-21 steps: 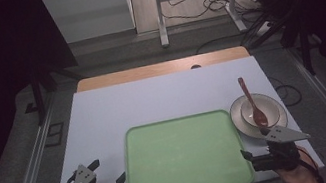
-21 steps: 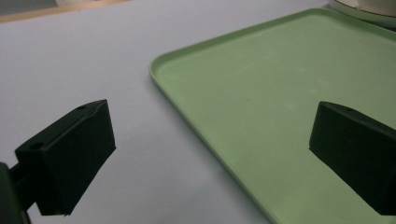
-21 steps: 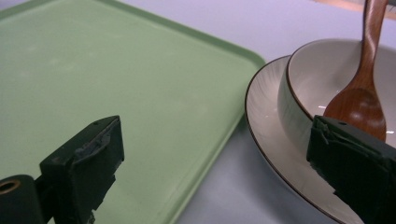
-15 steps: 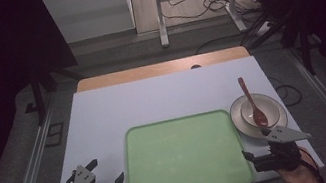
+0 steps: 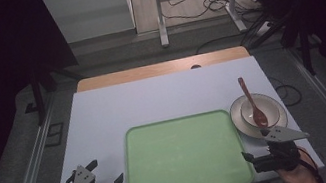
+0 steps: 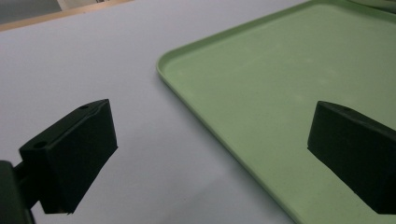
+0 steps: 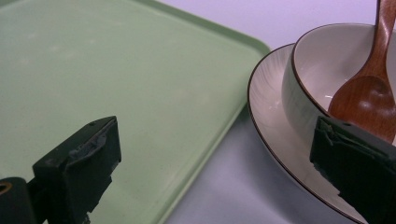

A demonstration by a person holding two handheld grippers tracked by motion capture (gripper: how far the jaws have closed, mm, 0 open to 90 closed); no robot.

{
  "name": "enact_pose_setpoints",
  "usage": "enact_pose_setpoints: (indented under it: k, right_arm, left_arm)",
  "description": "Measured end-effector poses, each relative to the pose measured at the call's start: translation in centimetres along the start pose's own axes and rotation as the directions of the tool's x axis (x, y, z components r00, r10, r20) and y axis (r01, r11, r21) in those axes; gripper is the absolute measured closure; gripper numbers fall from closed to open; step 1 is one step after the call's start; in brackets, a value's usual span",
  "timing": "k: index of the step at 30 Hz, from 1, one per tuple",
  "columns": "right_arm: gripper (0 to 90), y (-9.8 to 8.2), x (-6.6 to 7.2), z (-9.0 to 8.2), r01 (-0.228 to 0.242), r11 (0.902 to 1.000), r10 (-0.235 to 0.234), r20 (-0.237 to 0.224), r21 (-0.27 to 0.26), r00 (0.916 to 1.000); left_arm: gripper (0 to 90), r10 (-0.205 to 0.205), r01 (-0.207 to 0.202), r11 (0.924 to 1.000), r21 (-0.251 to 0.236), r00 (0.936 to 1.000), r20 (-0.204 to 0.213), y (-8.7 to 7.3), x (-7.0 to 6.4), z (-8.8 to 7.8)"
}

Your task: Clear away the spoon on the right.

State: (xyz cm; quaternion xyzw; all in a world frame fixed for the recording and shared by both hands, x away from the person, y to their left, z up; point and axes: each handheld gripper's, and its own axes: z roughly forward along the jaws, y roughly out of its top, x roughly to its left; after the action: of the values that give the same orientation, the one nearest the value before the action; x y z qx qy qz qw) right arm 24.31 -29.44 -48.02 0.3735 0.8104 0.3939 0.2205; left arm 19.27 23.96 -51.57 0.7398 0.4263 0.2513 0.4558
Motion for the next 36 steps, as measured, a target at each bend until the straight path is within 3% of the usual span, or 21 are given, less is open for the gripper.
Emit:
enact_pose_setpoints:
  k: [25,36]
  right_arm:
    - [0.7,1.0,-1.1,-0.3,0.022,0.9992,-0.020,0.051,-0.034,0.9985]
    - [0.0,1.7,-2.1,-0.4,-0.017,0.9988,0.020,0.068,-0.046,0.9975]
  left_arm:
    - [1.4,-0.051,0.051,0.9983,-0.026,0.9987,-0.004,-0.2,0.4,-0.3]
    - [0.4,-0.058,0.058,0.9977,-0.034,0.9982,-0.011,-0.2,0.5,-0.3]
